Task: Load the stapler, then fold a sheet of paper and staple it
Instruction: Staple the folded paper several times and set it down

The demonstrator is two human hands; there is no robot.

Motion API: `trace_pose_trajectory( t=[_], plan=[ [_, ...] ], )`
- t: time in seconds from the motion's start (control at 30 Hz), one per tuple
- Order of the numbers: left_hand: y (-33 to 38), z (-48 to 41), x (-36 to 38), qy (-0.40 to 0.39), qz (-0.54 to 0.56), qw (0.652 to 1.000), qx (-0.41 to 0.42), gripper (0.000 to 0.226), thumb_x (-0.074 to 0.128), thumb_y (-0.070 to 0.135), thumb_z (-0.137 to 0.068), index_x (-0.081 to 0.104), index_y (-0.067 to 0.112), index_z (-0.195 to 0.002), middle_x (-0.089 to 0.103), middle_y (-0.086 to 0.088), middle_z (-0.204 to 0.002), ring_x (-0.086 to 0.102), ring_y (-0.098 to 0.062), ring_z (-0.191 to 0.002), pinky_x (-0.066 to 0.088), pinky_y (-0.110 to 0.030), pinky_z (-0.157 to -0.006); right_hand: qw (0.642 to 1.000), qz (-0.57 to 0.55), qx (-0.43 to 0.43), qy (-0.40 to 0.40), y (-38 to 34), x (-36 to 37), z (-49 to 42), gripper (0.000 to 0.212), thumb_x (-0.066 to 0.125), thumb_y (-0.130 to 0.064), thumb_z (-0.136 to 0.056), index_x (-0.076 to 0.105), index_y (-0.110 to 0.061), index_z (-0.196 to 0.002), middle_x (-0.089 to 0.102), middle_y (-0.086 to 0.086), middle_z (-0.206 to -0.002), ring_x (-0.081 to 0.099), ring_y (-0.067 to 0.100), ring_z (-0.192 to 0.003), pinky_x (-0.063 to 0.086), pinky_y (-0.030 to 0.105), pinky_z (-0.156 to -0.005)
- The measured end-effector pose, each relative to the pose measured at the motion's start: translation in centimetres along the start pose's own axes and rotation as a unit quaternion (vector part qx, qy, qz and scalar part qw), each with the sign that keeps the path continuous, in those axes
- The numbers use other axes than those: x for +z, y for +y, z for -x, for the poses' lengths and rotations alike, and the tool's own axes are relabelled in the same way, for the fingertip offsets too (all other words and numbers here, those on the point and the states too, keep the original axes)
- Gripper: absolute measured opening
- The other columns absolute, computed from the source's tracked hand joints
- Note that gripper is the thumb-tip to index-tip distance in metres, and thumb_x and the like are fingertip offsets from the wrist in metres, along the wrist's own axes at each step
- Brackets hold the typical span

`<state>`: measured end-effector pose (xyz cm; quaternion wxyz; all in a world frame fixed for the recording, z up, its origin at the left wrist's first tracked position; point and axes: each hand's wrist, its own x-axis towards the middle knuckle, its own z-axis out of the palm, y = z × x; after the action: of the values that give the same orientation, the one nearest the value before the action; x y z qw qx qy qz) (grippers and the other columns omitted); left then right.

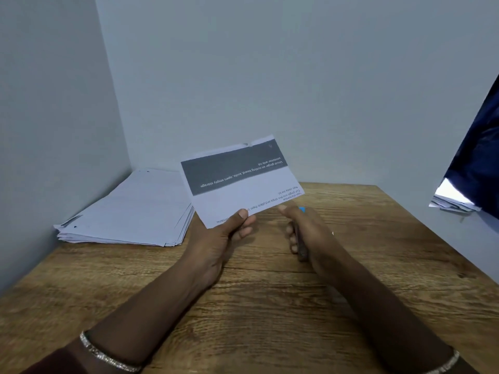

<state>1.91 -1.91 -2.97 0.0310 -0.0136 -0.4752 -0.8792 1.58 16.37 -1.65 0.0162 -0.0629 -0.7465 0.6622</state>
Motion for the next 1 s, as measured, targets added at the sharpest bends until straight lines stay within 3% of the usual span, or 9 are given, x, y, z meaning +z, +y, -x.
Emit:
trace_pose_trajectory(
  t=[0.1,0.27,0.33,0.43,0.53,0.67,0.73,0.83,1.0],
  plan=[
    [0.0,0.0,0.2,-0.015,0.015,1.000,-0.004,0.031,0.073,-0.010,-0.084,0.070,0.001,-0.112,0.079,-0.017,-0.104,0.079,-0.028,-0.089,0.062,-0.025,-0.066,0.990,-0.098,0.048,-0.091,-0.4,0.2,0.2,0.017,0.057,-0.030,-0.099,0.058,-0.013,-0.098,0.058,0.005,-0.071,0.046,0.013,-0.054,0.037,0.028,-0.052],
    [-0.1,0.4,0.6,-0.054,0.030,0.998,-0.014,0.018,0.071,-0.008,-0.086,0.076,0.002,-0.099,0.079,-0.020,-0.099,0.079,-0.026,-0.084,0.062,-0.025,-0.065,0.972,-0.075,-0.065,-0.211,-0.2,0.5,1.2,0.025,0.058,-0.028,-0.101,0.068,-0.007,-0.110,0.063,0.002,-0.079,0.053,0.007,-0.061,0.043,0.019,-0.051],
    [0.0,0.5,0.5,-0.046,0.025,0.998,-0.017,0.019,0.075,-0.004,-0.083,0.075,0.001,-0.101,0.080,-0.019,-0.096,0.079,-0.024,-0.081,0.061,-0.024,-0.062,0.971,-0.077,-0.083,-0.208,-0.2,0.5,1.3,0.021,0.067,-0.026,-0.096,0.072,-0.010,-0.109,0.065,0.001,-0.078,0.053,0.009,-0.062,0.043,0.019,-0.051],
    [0.1,0.5,0.5,-0.036,0.008,0.999,-0.014,0.035,0.079,0.000,-0.079,0.070,0.000,-0.112,0.080,-0.016,-0.096,0.080,-0.022,-0.079,0.060,-0.021,-0.059,0.970,-0.117,-0.092,-0.190,-0.1,0.4,1.1,0.024,0.072,-0.016,-0.090,0.073,-0.003,-0.111,0.073,-0.001,-0.080,0.061,0.008,-0.068,0.051,0.021,-0.062],
    [0.1,0.8,0.6,-0.034,-0.005,0.999,-0.009,0.039,0.082,0.004,-0.075,0.070,-0.002,-0.112,0.081,-0.014,-0.091,0.078,-0.018,-0.073,0.059,-0.020,-0.057,0.962,-0.181,-0.095,-0.180,-0.1,0.4,1.0,0.023,0.073,-0.001,-0.086,0.071,0.004,-0.109,0.077,0.007,-0.088,0.072,0.011,-0.076,0.058,0.020,-0.070],
    [-0.2,0.8,0.6,-0.027,-0.034,0.999,0.006,0.032,0.084,0.001,-0.076,0.073,-0.004,-0.106,0.079,-0.017,-0.089,0.076,-0.018,-0.070,0.057,-0.021,-0.055,0.961,-0.200,-0.108,-0.158,0.0,0.3,0.8,0.038,0.080,-0.007,-0.071,0.072,0.004,-0.106,0.079,0.013,-0.093,0.075,0.017,-0.085,0.061,0.024,-0.076],
    [-0.4,0.9,0.7,-0.033,-0.039,0.999,0.011,0.027,0.083,0.000,-0.077,0.076,-0.003,-0.102,0.079,-0.018,-0.088,0.075,-0.019,-0.070,0.056,-0.020,-0.055,0.957,-0.210,-0.116,-0.165,0.1,0.5,0.8,0.039,0.080,-0.006,-0.070,0.072,0.006,-0.106,0.079,0.013,-0.089,0.075,0.016,-0.080,0.059,0.021,-0.069],
    [-0.4,1.2,0.9,-0.041,-0.033,0.998,0.027,0.017,0.083,0.001,-0.077,0.082,0.013,-0.089,0.081,-0.015,-0.093,0.078,-0.020,-0.075,0.057,-0.019,-0.057,0.953,-0.209,-0.115,-0.185,0.4,0.8,0.9,0.036,0.080,-0.009,-0.072,0.072,0.007,-0.104,0.077,0.010,-0.079,0.069,0.010,-0.063,0.046,0.021,-0.049],
    [-0.2,1.3,1.0,-0.036,-0.024,0.999,0.026,0.016,0.083,0.001,-0.078,0.084,0.016,-0.084,0.081,-0.016,-0.090,0.078,-0.020,-0.073,0.059,-0.020,-0.059,0.952,-0.227,-0.092,-0.185,0.6,0.8,0.5,0.037,0.077,-0.006,-0.075,0.071,0.007,-0.108,0.077,0.012,-0.084,0.072,0.014,-0.071,0.051,0.019,-0.052]
  ],
)
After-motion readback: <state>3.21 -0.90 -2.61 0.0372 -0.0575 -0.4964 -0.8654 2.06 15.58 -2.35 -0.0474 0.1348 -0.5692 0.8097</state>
